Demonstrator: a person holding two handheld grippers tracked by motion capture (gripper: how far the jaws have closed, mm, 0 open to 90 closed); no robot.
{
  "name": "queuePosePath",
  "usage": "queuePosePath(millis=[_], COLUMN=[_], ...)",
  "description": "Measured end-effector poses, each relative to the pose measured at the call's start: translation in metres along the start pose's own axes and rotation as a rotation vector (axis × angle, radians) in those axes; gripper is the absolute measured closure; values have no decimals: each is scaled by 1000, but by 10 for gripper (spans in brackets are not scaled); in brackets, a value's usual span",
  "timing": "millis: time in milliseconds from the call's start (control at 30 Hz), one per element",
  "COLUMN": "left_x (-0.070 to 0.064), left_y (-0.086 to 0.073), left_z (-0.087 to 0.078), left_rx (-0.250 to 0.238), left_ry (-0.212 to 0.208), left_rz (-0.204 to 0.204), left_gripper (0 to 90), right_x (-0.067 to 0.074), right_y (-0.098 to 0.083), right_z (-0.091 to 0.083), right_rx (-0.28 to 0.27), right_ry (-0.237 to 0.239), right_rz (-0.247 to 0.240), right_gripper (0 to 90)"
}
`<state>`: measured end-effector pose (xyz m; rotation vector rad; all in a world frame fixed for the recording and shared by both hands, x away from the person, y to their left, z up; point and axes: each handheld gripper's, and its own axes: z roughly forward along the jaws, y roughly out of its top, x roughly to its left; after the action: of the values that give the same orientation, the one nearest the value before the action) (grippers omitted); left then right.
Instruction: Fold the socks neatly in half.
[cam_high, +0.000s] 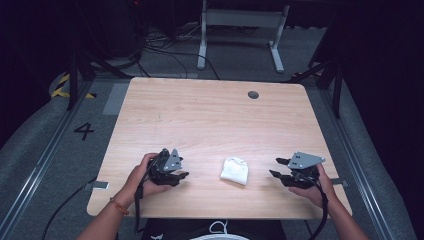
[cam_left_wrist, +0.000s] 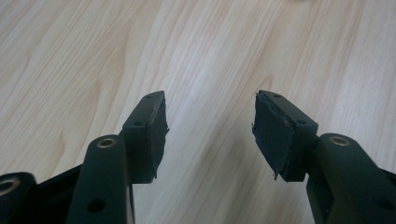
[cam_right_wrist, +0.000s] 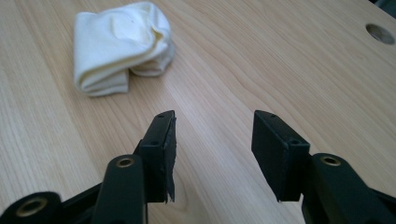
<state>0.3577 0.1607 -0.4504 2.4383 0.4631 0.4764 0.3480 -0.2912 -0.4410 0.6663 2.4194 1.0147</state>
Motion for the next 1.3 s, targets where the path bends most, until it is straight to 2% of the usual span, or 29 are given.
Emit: queuePosePath(millis=[33,100,167,233,333,400,467,667,700,767,833,900,1000,1033,1067,1133,1300], left_x=[1,3,6,8,11,13,15,25,27,28,30,31,31,31,30,31,29], left_y=[-7,-14,-22,-31,-42,-48,-59,-85,-89,-96,-104,-112,-121,-123,-125,-126,-126], left_z=[-3,-6,-11,-17,-27,-31,-35,-44,-47,-50,-53,-54,-52,-52,-53,-54,-53], left_rx=[15,21,16,7,-13,-11,-10,-22,-23,-29,-40,-39,-18,-27,-41,-31,-29], left_ry=[23,31,33,38,41,30,40,54,55,59,57,52,68,64,67,85,91], left_rz=[-7,-18,-38,-62,-99,-129,-158,-263,-269,-299,-347,-381,-406,-410,-434,-432,-446], left_gripper=[440,424,407,403,375,339,308,274,271,267,259,251,235,221,220,213,199], right_x=[-2,-7,-13,-15,-19,-22,-25,-32,-33,-34,-35,-35,-37,-38,-38,-39,-41], right_y=[-3,-12,-23,-26,-38,-46,-54,-80,-84,-90,-95,-99,-104,-104,-103,-103,-103], right_z=[-2,-7,-13,-14,-21,-25,-29,-39,-41,-43,-44,-43,-38,-37,-37,-36,-35], right_rx=[1,11,15,16,26,30,28,26,29,16,10,12,17,30,26,31,35], right_ry=[-5,-25,-46,-51,-55,-56,-63,-88,-95,-90,-98,-99,-99,-101,-105,-107,-96], right_rz=[6,31,55,62,102,131,158,263,289,312,333,342,355,360,358,351,357], right_gripper=[504,496,488,484,462,447,439,420,412,407,390,384,364,350,349,331,322])
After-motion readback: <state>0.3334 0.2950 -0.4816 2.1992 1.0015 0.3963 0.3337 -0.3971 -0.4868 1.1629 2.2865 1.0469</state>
